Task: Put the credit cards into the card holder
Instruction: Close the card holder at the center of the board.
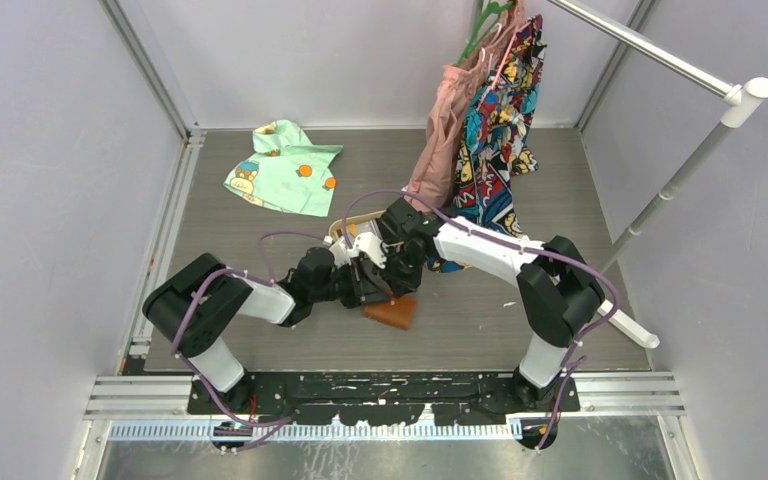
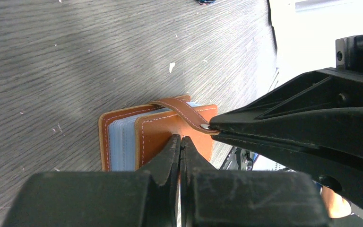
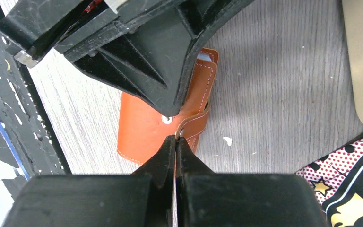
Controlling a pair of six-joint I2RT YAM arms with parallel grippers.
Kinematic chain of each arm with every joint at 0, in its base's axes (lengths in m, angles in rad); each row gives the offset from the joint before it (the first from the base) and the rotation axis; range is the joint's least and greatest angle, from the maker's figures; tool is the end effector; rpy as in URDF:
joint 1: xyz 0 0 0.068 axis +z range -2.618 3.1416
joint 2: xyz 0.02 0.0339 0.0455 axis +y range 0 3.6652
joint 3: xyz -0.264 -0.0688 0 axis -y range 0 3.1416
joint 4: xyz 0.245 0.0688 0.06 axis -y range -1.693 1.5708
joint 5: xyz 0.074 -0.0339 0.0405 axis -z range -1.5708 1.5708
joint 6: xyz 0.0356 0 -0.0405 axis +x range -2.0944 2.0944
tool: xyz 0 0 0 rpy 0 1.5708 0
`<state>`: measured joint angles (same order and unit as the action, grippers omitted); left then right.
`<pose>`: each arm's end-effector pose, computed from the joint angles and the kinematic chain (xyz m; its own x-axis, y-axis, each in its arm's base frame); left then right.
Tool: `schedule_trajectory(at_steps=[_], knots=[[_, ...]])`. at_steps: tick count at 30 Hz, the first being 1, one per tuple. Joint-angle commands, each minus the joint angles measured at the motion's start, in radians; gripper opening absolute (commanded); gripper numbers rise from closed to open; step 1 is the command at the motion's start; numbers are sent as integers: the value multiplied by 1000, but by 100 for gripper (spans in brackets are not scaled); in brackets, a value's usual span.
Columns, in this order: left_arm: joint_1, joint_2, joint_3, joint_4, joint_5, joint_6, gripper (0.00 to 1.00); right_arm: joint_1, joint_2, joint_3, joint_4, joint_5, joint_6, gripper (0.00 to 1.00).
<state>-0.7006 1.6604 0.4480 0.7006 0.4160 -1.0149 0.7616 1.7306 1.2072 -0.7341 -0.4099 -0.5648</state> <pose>0.2037 -0.1906 0.1159 -0.9273 -0.2344 -0.2920 0.1353 0.5173 -0.8450 0.2342 0.2429 0.2022 -0.1952 -0.8645 -0.4633 -0.9782 0.1377 0.1553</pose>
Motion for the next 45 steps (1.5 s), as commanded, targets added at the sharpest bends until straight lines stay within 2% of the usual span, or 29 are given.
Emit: schedule_trajectory(at_steps=[1, 16, 28, 45], knots=[[-2, 81, -61, -285, -125, 78, 0, 5, -40, 15, -42, -57, -43, 1], [-1, 89, -62, -276, -121, 78, 0, 90, 19, 8, -22, 19, -44, 1], [-1, 83, -62, -275, -118, 76, 0, 163, 9, -27, 20, 122, -62, 1], [-2, 90, -68, -257, -115, 69, 0, 256, 8, -58, 7, 143, -87, 1]])
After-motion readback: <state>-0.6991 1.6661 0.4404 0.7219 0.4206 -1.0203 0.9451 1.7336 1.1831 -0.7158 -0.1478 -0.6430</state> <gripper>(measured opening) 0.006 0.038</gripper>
